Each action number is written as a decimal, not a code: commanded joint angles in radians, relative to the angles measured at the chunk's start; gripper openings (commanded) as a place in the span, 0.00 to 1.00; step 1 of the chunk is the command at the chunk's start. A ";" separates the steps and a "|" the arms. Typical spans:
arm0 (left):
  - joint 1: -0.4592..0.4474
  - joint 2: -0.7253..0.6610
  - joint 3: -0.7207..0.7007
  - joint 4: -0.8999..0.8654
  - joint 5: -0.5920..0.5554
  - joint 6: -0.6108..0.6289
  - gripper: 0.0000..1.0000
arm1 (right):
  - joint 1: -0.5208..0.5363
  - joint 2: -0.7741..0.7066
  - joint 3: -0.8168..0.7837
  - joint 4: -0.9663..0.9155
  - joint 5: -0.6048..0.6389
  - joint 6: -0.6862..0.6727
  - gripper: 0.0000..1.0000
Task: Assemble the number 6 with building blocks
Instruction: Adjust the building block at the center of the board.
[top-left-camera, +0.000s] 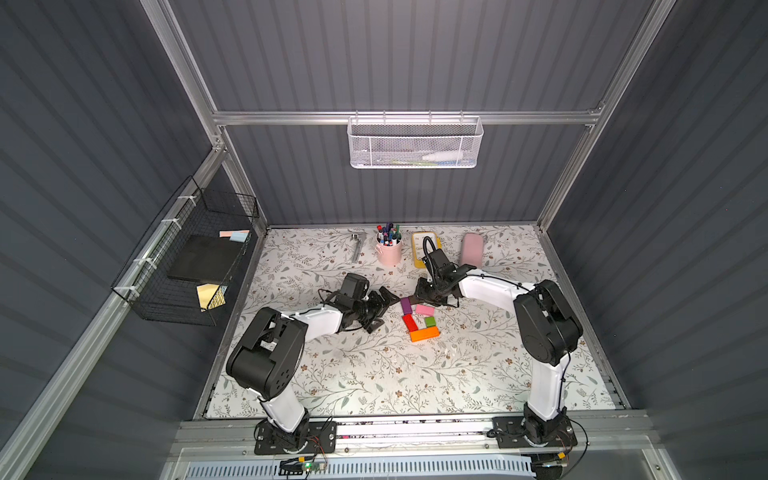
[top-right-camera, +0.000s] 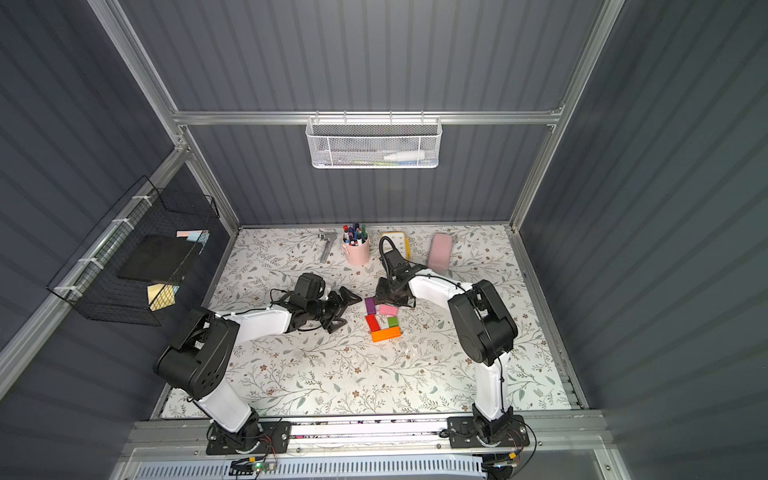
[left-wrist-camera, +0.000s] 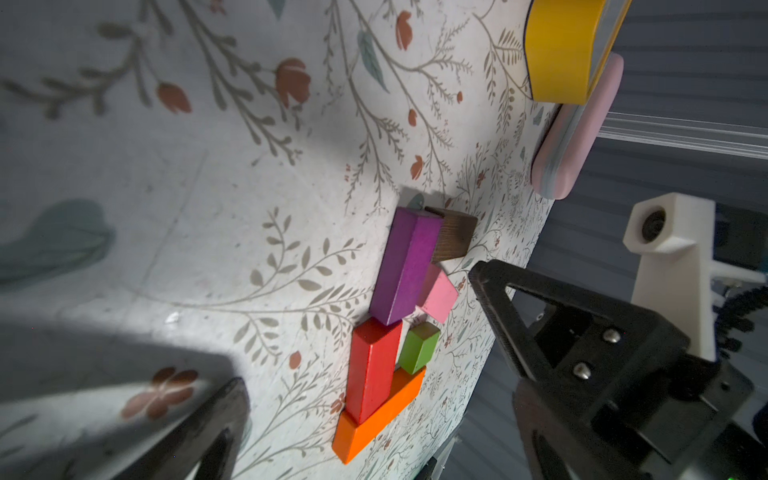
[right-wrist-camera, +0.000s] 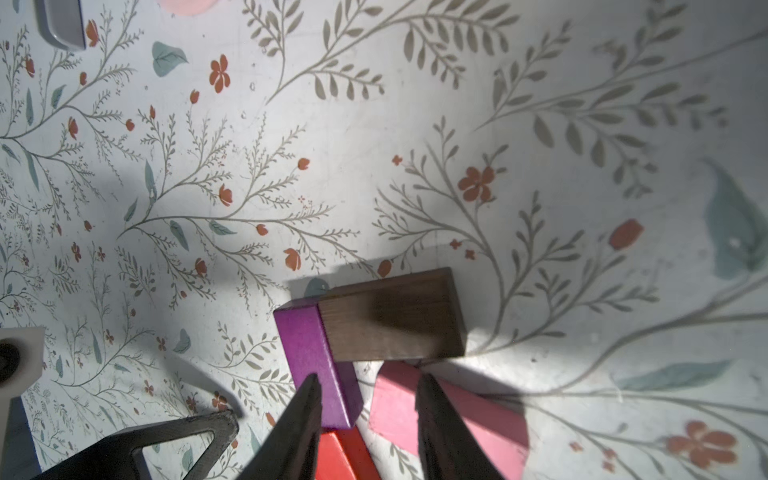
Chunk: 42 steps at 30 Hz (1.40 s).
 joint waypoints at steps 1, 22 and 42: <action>-0.008 -0.036 -0.011 -0.012 0.011 -0.005 0.99 | 0.009 0.030 -0.001 -0.002 -0.006 0.004 0.41; -0.008 -0.020 0.005 -0.020 0.009 -0.003 0.99 | 0.012 0.044 -0.003 -0.001 -0.016 -0.007 0.40; -0.008 -0.010 0.008 -0.015 0.004 -0.004 0.99 | 0.011 0.048 -0.016 0.010 -0.059 -0.016 0.40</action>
